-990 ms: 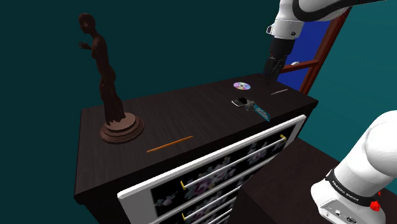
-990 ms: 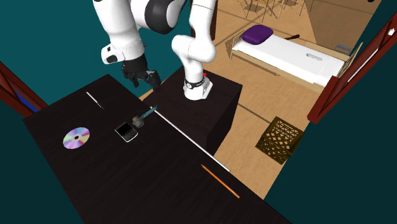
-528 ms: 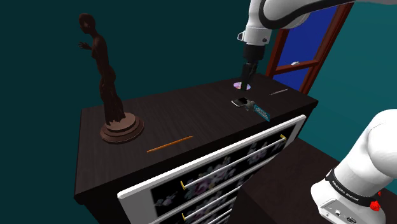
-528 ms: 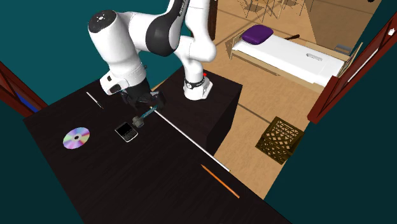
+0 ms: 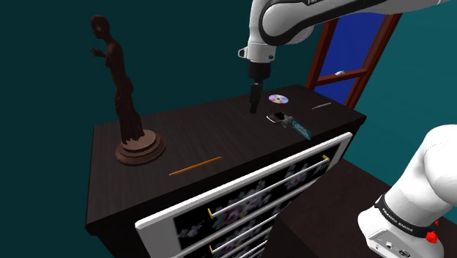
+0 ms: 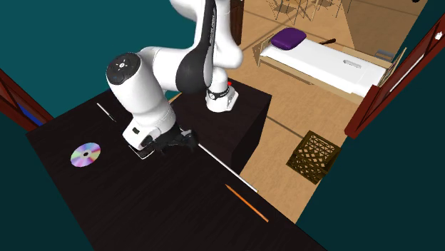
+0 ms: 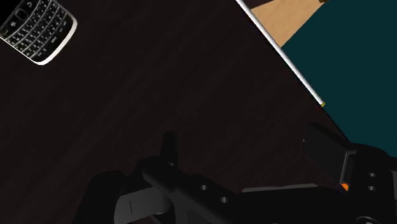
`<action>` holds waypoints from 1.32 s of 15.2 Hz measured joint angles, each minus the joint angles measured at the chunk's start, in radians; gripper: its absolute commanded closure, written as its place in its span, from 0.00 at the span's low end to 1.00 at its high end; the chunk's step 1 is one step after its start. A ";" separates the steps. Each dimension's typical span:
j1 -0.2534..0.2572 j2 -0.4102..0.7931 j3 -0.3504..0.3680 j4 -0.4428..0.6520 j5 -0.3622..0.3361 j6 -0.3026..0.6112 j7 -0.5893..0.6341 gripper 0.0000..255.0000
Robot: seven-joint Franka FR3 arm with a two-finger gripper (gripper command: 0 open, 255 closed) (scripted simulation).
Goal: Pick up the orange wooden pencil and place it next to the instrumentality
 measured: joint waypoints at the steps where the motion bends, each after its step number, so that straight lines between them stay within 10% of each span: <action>1: 0.008 0.038 0.008 0.033 0.002 0.002 -0.017 0.00; 20: 0.202 0.530 0.186 0.539 -0.049 -0.069 -0.274 0.00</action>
